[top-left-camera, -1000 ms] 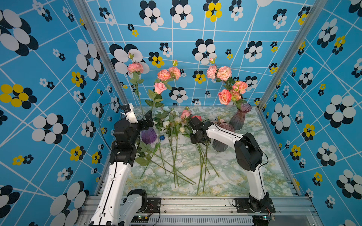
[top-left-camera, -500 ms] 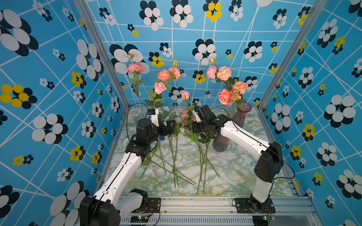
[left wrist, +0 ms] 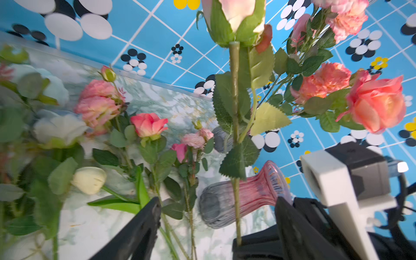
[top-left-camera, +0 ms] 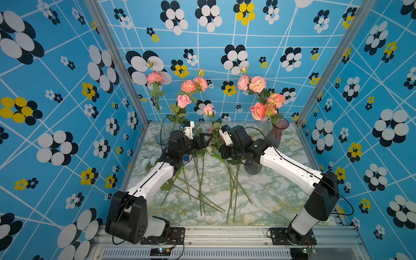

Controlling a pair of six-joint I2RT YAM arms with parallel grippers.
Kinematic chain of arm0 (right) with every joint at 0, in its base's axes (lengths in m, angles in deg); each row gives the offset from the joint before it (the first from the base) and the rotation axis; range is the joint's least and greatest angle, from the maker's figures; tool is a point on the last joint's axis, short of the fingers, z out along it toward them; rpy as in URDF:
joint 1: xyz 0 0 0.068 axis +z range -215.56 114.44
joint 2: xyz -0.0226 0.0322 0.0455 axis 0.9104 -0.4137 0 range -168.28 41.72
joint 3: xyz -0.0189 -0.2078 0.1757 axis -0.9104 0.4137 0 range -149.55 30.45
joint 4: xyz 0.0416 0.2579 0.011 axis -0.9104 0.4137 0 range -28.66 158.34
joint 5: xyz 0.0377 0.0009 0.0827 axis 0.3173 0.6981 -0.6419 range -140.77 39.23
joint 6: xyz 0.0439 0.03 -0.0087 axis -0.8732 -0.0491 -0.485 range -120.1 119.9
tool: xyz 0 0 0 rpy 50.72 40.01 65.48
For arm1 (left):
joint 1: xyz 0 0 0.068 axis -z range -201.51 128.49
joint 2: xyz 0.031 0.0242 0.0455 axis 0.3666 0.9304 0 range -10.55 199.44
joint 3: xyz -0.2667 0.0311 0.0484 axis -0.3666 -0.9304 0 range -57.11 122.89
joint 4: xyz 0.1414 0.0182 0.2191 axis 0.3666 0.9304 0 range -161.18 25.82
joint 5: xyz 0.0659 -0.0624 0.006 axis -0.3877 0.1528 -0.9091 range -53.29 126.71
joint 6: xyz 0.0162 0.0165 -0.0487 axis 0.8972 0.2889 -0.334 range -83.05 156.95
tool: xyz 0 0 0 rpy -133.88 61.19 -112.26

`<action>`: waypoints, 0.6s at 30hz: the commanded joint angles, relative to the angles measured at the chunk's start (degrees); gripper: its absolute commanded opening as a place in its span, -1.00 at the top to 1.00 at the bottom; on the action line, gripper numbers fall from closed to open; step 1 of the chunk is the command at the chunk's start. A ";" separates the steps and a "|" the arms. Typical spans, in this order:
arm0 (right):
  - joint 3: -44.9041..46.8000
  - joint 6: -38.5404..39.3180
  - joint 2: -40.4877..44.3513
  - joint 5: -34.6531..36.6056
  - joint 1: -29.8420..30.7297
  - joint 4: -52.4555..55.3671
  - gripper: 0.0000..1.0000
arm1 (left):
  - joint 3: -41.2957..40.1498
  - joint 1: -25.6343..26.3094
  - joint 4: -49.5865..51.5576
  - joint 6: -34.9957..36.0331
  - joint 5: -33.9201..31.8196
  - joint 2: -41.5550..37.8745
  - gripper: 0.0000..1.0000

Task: Place the pink flowers into the vase
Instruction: Pick up the flower at the center of the board.

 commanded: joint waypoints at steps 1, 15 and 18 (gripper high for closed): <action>0.60 1.46 2.29 -1.38 0.43 -2.71 1.00 | 2.03 0.98 -6.33 -3.62 3.44 1.55 -0.48; 1.74 1.36 2.83 -1.64 0.84 -3.97 1.00 | 4.57 3.74 -8.28 -4.14 3.33 5.99 0.55; 2.04 1.17 2.77 -1.48 0.88 -4.16 1.00 | 5.39 4.11 -7.95 -4.18 3.87 6.13 0.71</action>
